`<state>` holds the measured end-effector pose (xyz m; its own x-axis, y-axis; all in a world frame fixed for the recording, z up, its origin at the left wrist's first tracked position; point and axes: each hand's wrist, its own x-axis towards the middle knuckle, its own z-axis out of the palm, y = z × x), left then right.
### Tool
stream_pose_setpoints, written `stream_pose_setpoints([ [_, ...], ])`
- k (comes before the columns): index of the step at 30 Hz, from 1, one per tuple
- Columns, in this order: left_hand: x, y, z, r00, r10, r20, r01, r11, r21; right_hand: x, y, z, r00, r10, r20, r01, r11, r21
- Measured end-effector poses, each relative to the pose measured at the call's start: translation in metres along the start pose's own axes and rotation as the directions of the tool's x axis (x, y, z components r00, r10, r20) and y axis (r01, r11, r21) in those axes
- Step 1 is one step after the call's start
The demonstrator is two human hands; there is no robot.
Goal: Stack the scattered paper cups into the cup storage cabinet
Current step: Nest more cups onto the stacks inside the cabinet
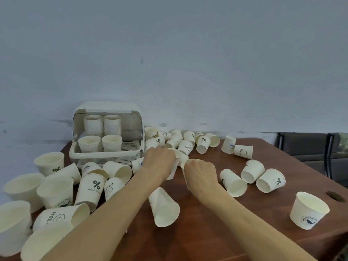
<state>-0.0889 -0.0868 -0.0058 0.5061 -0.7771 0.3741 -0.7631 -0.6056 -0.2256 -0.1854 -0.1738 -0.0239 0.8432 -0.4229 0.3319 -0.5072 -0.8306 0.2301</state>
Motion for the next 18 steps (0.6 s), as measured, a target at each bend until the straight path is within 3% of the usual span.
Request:
stream_pose_setpoints([
  [18, -0.015, -0.088, 0.001, 0.961, -0.211, -0.179, 0.202, 0.977, -0.066, 0.042, -0.058, -0.024, 0.986, 0.020, -0.168, 0.004, 0.990, 0.141],
])
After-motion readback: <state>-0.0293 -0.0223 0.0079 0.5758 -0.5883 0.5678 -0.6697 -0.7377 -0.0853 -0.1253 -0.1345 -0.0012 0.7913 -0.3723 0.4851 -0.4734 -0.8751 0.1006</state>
